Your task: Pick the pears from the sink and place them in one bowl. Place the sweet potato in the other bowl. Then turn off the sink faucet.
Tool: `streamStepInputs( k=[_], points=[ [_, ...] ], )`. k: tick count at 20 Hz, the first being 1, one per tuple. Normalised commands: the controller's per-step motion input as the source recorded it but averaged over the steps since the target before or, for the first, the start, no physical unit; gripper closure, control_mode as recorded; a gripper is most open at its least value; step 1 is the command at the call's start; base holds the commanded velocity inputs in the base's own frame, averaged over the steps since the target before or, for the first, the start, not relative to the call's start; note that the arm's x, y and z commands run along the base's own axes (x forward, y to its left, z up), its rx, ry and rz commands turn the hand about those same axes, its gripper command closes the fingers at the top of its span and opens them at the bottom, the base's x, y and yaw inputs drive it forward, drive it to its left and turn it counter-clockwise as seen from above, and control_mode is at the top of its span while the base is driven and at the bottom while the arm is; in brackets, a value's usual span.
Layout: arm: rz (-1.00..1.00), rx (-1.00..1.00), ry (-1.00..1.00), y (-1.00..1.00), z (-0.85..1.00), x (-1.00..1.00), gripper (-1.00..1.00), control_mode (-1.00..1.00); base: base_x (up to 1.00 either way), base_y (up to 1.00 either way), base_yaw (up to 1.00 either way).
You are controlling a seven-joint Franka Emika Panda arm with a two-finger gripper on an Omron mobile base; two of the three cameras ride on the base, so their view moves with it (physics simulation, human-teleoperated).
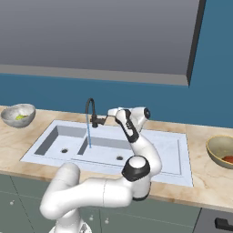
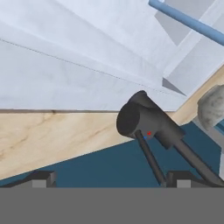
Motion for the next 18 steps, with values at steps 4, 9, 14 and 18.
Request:
streamStepInputs(
  k=[4,9,14,18],
  points=[
    [0.00,0.00,0.00,0.19,-0.10,0.01,-1.00,-1.00,0.00,0.00,0.00],
    [0.00,0.00,0.05,0.28,-0.08,0.10,-1.00,-1.00,0.00,0.00,0.00],
    [0.01,0.00,0.06,0.27,-0.04,0.22,-1.00,-1.00,0.00,0.00,0.00],
    [0.03,0.00,0.07,0.53,-0.03,0.28,-1.00,-1.00,0.00,0.00,0.00]
  ],
)
